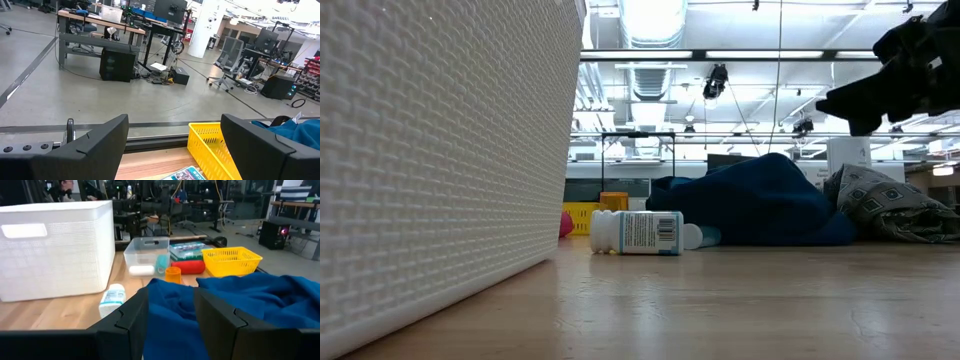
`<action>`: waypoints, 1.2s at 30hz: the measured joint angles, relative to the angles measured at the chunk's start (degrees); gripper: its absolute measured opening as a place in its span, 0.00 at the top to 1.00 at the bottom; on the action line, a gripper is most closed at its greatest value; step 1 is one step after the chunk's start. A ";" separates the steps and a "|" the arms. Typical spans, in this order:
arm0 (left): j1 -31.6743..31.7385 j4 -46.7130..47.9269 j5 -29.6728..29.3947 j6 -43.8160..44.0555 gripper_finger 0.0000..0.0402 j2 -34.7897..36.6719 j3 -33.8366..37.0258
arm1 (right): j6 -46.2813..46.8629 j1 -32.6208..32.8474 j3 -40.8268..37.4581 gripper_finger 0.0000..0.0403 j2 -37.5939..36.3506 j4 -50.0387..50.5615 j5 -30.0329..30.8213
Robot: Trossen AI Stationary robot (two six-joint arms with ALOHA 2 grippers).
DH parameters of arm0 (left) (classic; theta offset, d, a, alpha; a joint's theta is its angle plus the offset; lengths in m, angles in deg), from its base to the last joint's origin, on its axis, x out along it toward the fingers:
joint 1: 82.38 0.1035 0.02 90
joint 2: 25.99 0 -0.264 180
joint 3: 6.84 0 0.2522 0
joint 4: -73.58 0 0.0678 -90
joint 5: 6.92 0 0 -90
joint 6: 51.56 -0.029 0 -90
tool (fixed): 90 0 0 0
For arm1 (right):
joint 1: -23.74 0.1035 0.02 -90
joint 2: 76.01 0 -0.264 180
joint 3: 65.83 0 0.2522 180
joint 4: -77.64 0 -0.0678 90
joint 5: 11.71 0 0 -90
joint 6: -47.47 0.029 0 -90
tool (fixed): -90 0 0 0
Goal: Pick & place medical supplies in basket/bin
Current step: Put the red bandage into the transparent bin
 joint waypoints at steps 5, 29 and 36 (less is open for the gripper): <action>-0.01 0.01 -0.01 0.00 0.20 0.00 0.00 | -1.71 0.00 -0.16 0.63 0.27 -0.65 -0.18; 0.00 0.00 0.00 0.00 0.20 0.02 0.00 | -12.91 0.00 -0.18 0.63 0.42 -0.73 -0.14; -0.01 0.00 0.00 0.00 0.20 0.02 0.00 | -20.73 0.00 -0.18 0.63 0.44 -0.72 -0.12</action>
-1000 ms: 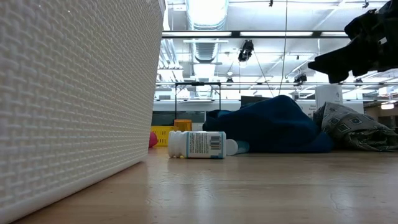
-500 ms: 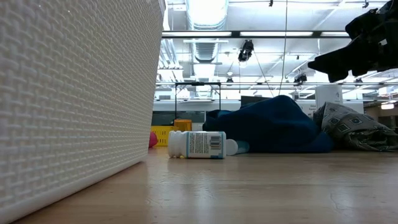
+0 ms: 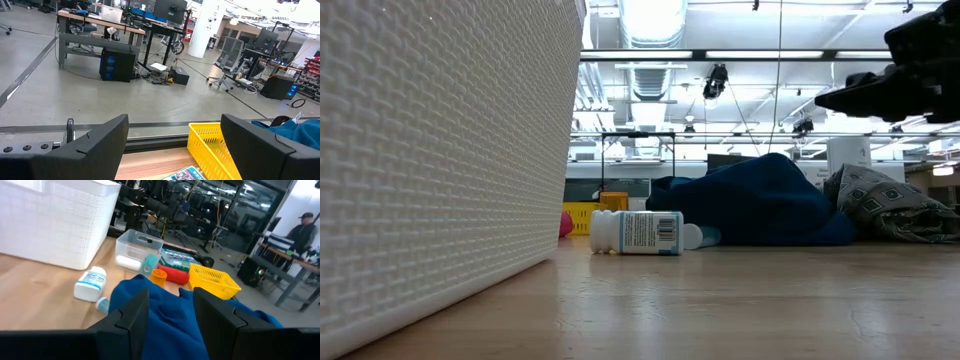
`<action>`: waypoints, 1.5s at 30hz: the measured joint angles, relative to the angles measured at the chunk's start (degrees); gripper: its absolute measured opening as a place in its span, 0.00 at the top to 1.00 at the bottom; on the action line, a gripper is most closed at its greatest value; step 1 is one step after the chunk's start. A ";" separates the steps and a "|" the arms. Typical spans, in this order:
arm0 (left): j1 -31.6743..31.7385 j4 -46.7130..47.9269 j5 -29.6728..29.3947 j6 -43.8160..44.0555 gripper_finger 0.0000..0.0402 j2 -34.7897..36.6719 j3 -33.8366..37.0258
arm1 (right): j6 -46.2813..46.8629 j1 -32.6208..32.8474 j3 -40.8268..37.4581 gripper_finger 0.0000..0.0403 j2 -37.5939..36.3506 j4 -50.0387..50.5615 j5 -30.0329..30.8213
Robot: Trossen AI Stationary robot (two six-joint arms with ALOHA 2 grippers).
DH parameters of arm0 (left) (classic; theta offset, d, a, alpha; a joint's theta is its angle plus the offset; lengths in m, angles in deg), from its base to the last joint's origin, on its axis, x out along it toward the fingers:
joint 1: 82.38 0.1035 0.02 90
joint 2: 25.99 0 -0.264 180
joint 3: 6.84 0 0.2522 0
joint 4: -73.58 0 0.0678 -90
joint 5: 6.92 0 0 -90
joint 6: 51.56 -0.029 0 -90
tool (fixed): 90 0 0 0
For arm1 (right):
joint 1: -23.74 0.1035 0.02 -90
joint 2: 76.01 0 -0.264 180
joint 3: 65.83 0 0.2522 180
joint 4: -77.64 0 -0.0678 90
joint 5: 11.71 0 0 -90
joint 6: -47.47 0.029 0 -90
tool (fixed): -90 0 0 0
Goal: Pick & place medical supplies in basket/bin
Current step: Put the red bandage into the transparent bin
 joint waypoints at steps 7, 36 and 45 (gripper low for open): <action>0.01 0.00 0.00 -0.01 0.20 0.00 0.00 | -0.84 0.00 0.00 0.63 0.00 0.00 0.00; -0.09 1.33 21.40 0.54 0.20 -0.04 -5.95 | -0.72 0.00 0.00 0.63 0.04 0.03 0.00; -0.09 13.90 21.38 -1.14 0.20 -4.81 -14.83 | -0.71 0.00 0.00 0.63 0.03 0.00 0.00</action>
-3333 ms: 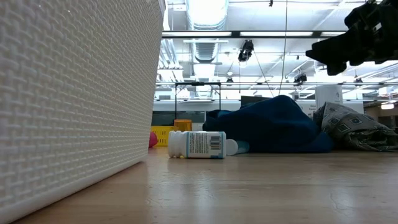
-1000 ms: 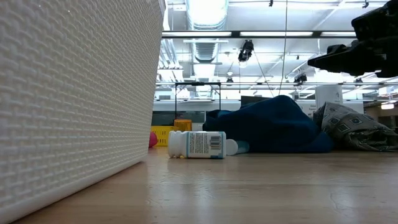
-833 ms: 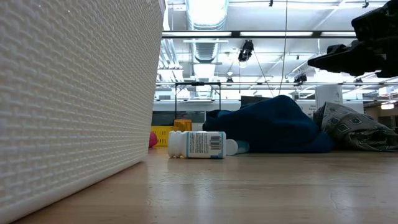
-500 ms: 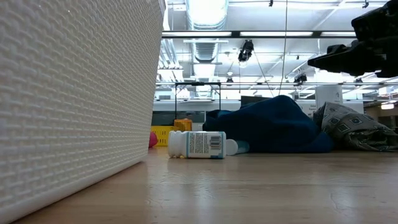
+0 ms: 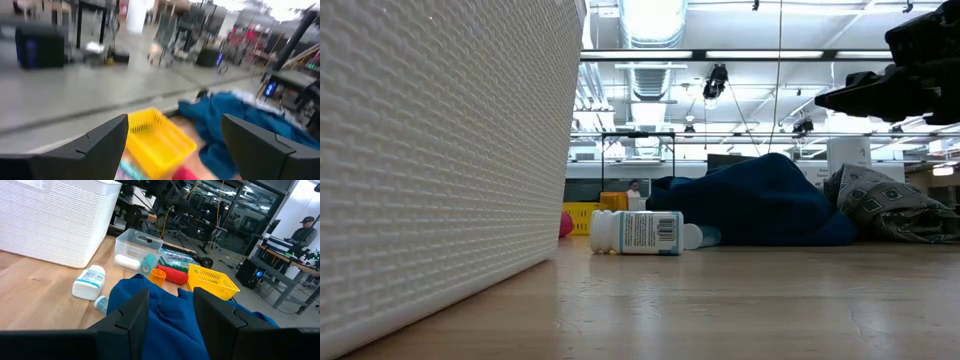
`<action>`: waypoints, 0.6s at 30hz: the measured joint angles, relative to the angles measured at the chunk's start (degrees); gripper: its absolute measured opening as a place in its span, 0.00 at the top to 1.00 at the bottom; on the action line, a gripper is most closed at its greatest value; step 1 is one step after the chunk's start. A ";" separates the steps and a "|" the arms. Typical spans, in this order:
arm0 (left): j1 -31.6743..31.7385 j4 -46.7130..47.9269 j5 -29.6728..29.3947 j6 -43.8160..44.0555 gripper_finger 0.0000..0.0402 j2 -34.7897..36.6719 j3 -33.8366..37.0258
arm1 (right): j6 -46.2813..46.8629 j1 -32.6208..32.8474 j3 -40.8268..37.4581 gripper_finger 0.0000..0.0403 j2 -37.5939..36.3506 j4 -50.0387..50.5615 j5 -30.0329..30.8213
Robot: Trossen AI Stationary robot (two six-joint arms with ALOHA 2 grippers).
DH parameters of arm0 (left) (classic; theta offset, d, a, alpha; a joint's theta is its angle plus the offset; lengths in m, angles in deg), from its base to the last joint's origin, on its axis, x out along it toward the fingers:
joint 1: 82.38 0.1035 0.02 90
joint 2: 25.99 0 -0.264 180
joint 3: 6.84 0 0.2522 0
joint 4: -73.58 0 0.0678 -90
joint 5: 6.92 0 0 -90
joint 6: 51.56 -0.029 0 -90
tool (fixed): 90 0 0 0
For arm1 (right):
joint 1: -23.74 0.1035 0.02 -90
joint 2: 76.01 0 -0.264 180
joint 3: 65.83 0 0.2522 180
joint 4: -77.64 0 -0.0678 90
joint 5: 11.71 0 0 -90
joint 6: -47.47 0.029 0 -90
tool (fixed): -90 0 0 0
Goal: Pick & place medical supplies in basket/bin
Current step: Put the red bandage into the transparent bin
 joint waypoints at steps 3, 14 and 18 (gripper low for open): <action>-0.02 4.11 0.00 -0.02 0.20 -2.71 -2.90 | 0.00 0.00 0.00 0.63 0.00 0.02 0.00; -0.02 8.48 -0.88 1.12 0.20 -14.54 -10.39 | 0.00 0.00 0.00 0.63 0.00 0.00 0.00; -0.02 9.68 -0.86 2.43 0.20 -19.57 -13.37 | 0.00 -0.02 0.00 0.63 0.00 0.00 0.00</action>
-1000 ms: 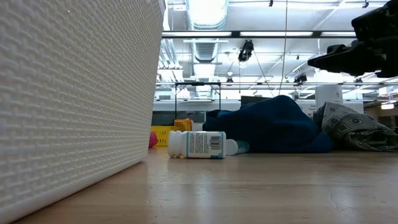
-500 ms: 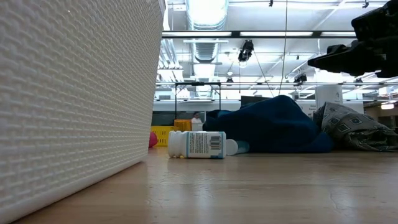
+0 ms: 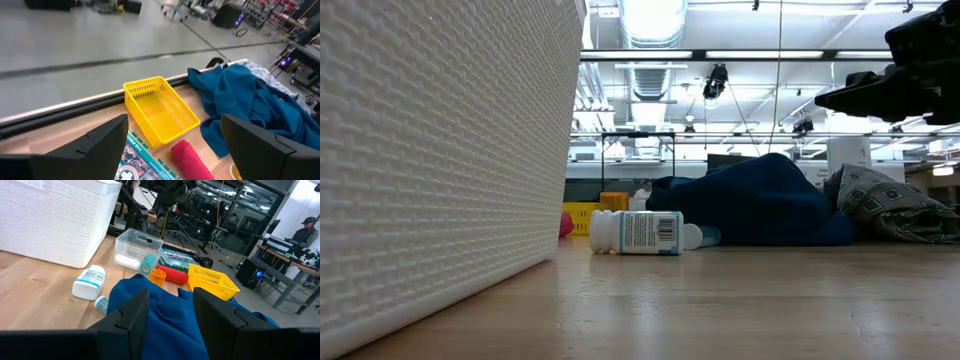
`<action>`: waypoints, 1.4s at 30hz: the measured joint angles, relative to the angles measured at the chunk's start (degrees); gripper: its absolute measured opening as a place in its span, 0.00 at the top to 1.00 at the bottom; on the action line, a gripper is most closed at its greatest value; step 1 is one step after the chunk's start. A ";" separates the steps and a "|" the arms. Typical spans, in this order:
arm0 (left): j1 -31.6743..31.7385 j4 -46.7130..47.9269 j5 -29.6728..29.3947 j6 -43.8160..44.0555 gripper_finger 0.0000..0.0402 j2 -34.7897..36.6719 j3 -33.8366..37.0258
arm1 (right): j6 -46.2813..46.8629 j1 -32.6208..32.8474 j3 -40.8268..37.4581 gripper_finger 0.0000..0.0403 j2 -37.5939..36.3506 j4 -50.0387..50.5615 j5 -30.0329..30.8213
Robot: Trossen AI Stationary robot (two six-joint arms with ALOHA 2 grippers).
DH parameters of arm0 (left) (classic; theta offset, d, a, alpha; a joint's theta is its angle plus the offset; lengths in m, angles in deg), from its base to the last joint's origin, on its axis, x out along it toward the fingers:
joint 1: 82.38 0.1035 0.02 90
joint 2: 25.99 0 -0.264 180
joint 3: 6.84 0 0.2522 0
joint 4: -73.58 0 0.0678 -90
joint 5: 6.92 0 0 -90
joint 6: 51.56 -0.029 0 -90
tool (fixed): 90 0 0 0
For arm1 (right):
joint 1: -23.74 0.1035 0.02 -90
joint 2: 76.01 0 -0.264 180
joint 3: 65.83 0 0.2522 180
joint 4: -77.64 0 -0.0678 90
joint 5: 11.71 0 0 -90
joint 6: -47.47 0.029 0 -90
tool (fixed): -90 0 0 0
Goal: Pick & place medical supplies in basket/bin
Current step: Put the red bandage into the transparent bin
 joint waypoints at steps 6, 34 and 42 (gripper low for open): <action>-0.58 6.97 0.07 0.17 0.20 -7.71 -6.53 | 0.00 0.02 0.00 0.63 0.00 0.00 0.00; -20.48 11.85 0.23 7.84 0.20 -32.26 -19.78 | -0.02 -0.01 0.00 0.63 -0.02 0.00 0.00; -22.38 7.84 0.22 19.12 0.20 -36.57 -19.84 | 0.00 0.00 0.00 0.63 -0.04 0.00 0.00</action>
